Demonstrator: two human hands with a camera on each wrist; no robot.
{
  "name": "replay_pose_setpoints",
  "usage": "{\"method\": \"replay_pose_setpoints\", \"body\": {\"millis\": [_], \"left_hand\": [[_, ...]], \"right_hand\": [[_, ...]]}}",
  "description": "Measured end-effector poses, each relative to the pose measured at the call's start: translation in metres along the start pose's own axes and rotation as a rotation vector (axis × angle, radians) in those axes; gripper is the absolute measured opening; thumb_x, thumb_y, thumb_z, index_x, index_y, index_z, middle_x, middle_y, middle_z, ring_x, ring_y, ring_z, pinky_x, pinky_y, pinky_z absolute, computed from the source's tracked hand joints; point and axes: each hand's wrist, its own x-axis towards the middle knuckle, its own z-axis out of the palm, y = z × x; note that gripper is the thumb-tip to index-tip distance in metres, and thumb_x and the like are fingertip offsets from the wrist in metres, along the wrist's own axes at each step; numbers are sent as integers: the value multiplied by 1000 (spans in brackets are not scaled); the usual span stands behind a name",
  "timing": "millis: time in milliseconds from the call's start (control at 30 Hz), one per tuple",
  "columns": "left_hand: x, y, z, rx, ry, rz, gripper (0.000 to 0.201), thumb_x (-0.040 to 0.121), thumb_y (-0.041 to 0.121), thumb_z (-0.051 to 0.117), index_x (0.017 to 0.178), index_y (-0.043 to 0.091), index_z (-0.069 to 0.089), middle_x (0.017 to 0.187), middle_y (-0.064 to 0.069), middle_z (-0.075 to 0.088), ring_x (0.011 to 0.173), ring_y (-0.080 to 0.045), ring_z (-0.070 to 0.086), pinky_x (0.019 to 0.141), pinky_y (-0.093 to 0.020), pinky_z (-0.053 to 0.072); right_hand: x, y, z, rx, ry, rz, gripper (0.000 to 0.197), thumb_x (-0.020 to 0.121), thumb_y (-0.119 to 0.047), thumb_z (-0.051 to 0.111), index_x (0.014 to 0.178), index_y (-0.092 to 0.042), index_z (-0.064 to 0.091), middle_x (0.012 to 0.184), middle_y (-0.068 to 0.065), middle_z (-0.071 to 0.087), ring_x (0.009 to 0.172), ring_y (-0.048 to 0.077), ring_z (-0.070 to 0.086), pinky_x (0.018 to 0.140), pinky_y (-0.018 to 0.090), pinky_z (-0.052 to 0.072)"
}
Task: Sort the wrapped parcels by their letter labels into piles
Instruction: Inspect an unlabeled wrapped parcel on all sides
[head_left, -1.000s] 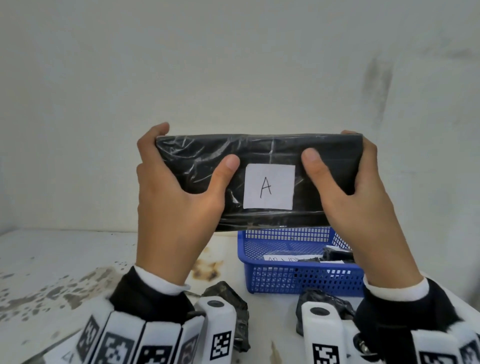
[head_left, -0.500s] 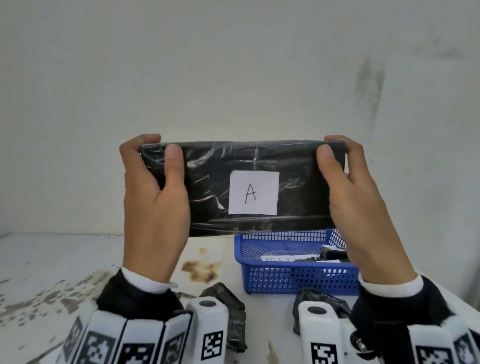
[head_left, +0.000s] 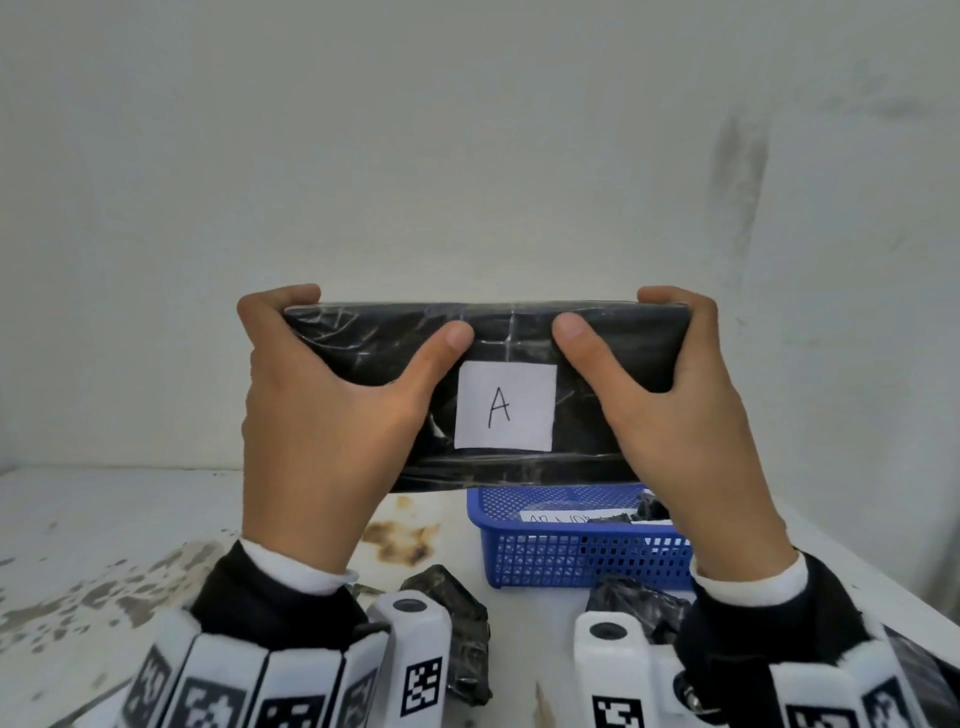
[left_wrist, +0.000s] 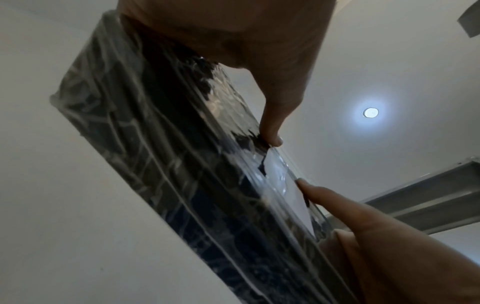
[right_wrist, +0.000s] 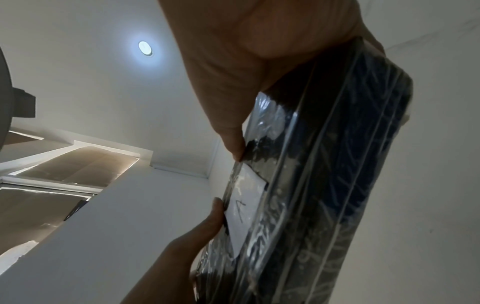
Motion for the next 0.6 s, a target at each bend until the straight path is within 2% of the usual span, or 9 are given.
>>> {"method": "replay_pose_setpoints", "body": {"millis": [67,133,233,333,400,467,533,567,600], "left_hand": [[-1,0,0,4,5,-5,84,52,67,76,116,35,32,116,3,58,102,-17,61,93,-39,51],[-1,0,1,-4,7,0,86,50,69,76,116,36,32,118,3,58,103,-17,62,93,-42,51],[-2,-2,3,-33,8,-1,97,48,71,75,126,34,31,113,12,56,105,-8,59,95,-33,49],[-3,-2,5,-57,20,-49,111,50,75,70,143,35,23,121,7,41,125,-11,39,101,-29,35],[-4,-1,4,-90,11,-99,94,60,75,57,142,41,29,128,0,36,128,-16,31,99,-29,30],[-1,-4,4,-141,-11,-115,69,74,75,52,135,47,38,129,-2,42,124,-14,34,100,-30,33],[4,-10,1,-215,-24,-116,63,75,75,56,131,49,44,131,0,48,125,-14,43,103,-36,41],[7,-12,0,-246,-34,-120,68,70,73,57,132,48,46,131,1,52,125,-16,48,104,-39,43],[9,-13,-2,-261,-51,-123,72,68,70,57,134,45,47,131,3,55,124,-16,52,104,-41,44]], "right_hand": [[-2,0,2,-28,2,-4,73,64,-70,68,124,-43,39,94,-27,58,81,-16,61,58,0,46],[-2,1,3,-59,10,-10,81,59,-73,71,127,-44,37,96,-29,56,82,-11,60,61,0,47],[-2,2,2,-87,9,-2,90,59,-73,72,134,-42,34,96,-31,50,84,-10,55,59,-2,43],[0,6,-1,-170,-16,26,99,60,-79,63,144,-36,31,101,-22,53,94,5,57,68,6,40],[2,7,-5,-236,-78,77,97,67,-85,45,147,-33,30,112,-11,59,99,14,59,72,19,45],[5,10,-9,-262,-169,185,89,75,-83,28,147,-32,33,120,-2,62,96,25,64,60,19,49],[8,13,-10,-213,-199,240,74,85,-77,30,142,-32,40,118,-2,61,93,30,67,44,17,50],[10,14,-10,-163,-192,239,67,87,-74,37,138,-32,46,116,-4,62,92,25,69,46,21,54],[11,15,-10,-101,-172,225,60,87,-71,45,133,-32,51,115,-7,65,89,17,71,55,27,60]]}}
